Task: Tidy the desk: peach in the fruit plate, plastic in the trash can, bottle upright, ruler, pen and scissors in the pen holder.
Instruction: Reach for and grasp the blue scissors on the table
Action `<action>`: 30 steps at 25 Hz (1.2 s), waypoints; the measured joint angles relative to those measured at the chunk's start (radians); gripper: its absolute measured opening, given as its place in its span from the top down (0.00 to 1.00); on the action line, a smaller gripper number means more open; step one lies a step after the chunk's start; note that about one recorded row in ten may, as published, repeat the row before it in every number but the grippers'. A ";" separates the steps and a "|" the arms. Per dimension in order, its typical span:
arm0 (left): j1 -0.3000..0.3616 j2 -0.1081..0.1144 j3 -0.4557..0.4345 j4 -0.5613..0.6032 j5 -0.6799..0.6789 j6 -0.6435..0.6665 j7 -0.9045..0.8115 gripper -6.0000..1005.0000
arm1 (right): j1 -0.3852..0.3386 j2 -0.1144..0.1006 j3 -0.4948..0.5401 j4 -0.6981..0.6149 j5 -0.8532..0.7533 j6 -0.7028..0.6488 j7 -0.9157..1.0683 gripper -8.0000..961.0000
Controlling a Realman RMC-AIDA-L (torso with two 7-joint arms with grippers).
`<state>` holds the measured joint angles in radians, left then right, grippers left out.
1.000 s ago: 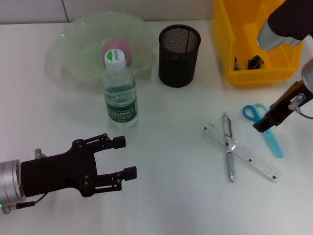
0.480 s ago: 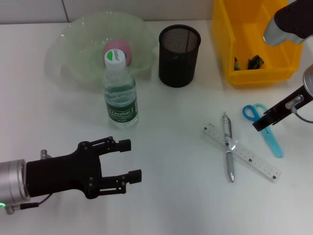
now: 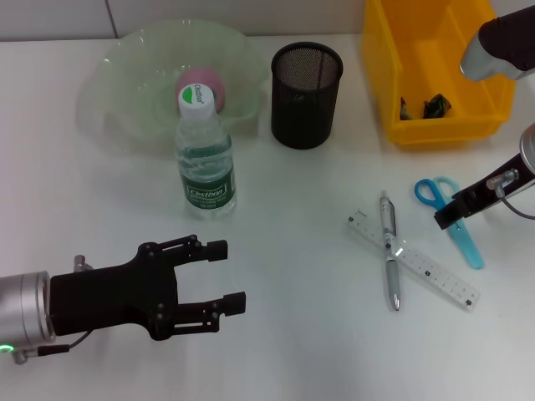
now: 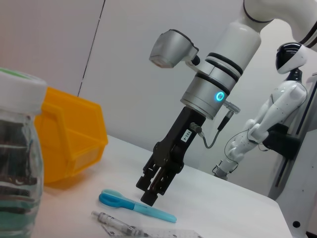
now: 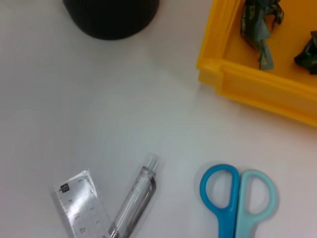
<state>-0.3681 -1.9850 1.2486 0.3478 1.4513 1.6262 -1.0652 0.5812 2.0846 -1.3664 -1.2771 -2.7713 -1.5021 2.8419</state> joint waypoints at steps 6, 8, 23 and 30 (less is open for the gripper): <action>-0.002 -0.001 0.000 0.001 0.000 -0.003 0.000 0.19 | 0.016 -0.001 -0.007 0.047 0.000 0.012 0.001 0.33; -0.002 -0.001 0.000 0.001 0.000 -0.003 0.000 0.19 | 0.019 -0.001 -0.009 0.057 0.000 0.020 -0.002 0.35; -0.006 -0.006 0.000 0.002 0.000 -0.021 0.001 0.19 | 0.038 0.000 -0.021 0.110 -0.003 0.042 0.000 0.53; -0.006 -0.007 0.000 0.002 0.000 -0.022 0.001 0.19 | 0.052 0.000 -0.023 0.139 -0.006 0.048 0.001 0.60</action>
<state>-0.3743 -1.9923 1.2486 0.3498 1.4511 1.6042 -1.0645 0.6329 2.0847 -1.3899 -1.1385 -2.7776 -1.4543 2.8425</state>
